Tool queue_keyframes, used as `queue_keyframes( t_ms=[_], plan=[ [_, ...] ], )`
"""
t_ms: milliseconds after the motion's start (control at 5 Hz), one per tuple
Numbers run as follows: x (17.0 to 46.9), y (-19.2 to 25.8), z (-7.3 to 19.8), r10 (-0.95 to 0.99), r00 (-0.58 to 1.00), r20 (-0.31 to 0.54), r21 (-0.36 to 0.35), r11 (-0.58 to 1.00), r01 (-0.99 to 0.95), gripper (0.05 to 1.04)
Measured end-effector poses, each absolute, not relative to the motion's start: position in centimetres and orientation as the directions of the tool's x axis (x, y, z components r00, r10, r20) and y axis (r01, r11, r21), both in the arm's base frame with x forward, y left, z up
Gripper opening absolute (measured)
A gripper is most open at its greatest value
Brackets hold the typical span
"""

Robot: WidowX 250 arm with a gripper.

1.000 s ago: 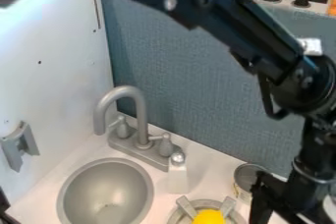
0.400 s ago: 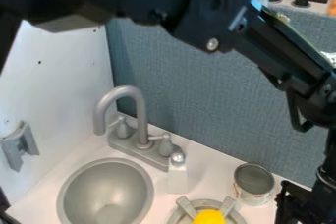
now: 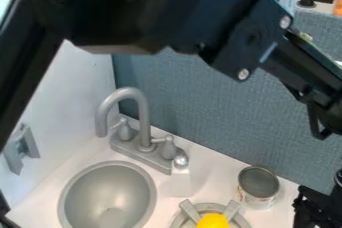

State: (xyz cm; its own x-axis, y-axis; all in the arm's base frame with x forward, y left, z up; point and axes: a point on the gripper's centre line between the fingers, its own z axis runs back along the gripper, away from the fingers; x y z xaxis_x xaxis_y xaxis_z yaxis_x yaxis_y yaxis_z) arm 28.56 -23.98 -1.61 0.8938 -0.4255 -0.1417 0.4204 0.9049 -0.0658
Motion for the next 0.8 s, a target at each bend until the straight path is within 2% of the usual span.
queue_keyframes(
  t_ms=[200,400,800],
  plan=[
    [28.5,-24.7,-2.7,-0.417,0.897,-0.148,-0.075,0.909,0.41,1.001],
    [28.8,-25.2,-3.7,-0.41,0.897,-0.162,-0.082,0.912,0.402,0.941],
    [29.1,-25.3,-4.8,-0.362,0.912,-0.192,-0.059,0.932,0.357,0.388]
  ],
)
